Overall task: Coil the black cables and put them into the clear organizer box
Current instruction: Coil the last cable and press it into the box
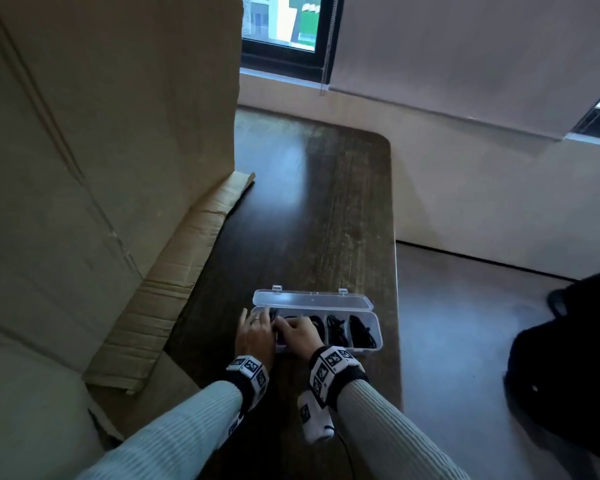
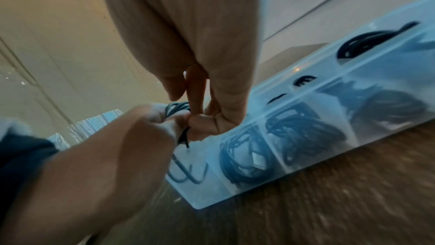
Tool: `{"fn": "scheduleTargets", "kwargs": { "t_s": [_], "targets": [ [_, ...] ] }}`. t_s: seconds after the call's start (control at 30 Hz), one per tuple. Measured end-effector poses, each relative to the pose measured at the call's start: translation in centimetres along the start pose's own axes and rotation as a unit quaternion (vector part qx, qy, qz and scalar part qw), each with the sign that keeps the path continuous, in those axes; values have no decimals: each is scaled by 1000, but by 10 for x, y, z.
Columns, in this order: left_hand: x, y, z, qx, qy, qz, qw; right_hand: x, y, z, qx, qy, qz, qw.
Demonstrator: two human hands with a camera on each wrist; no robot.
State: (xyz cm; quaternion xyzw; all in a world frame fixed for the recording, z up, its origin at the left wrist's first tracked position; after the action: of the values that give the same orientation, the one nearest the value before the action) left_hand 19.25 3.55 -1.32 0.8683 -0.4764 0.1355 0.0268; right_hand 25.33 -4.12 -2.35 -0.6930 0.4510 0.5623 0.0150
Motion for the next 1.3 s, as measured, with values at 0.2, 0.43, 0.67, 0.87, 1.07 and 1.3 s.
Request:
{"fn": "scheduleTargets", "kwargs": {
  "t_s": [0.2, 0.43, 0.67, 0.87, 1.07, 1.3],
  "targets": [
    [-5, -1, 26, -101, -39, 48, 993, -3, -23, -1, 52, -4, 31, 998],
    [-20, 2, 29, -195, -40, 71, 977, 15, -32, -2, 34, 10, 54, 998],
    [-21, -6, 2, -152, -46, 54, 986, 1, -29, 0, 68, 31, 6, 997],
    [-52, -14, -16, -152, 175, -84, 969, -25, -28, 14, 25, 139, -72, 987],
    [-48, -15, -25, -71, 197, 38, 977, -22, -26, 20, 44, 200, -34, 978],
    [-45, -13, -26, -77, -44, 114, 990, -15, -20, 15, 20, 207, -42, 977]
  ]
}}
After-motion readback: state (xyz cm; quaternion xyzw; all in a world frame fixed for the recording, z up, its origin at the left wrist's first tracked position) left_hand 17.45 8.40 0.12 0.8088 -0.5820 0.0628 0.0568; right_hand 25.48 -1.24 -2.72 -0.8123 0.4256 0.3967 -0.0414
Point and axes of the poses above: each hand's wrist, its own y-axis away from the middle knuckle, its own z-axis out of the palm, x = y × z, the point moved 7 cm from there along -y, towards the middle knuckle, and after that the axes turned 1 degree about -x, right-handed, at the moved point
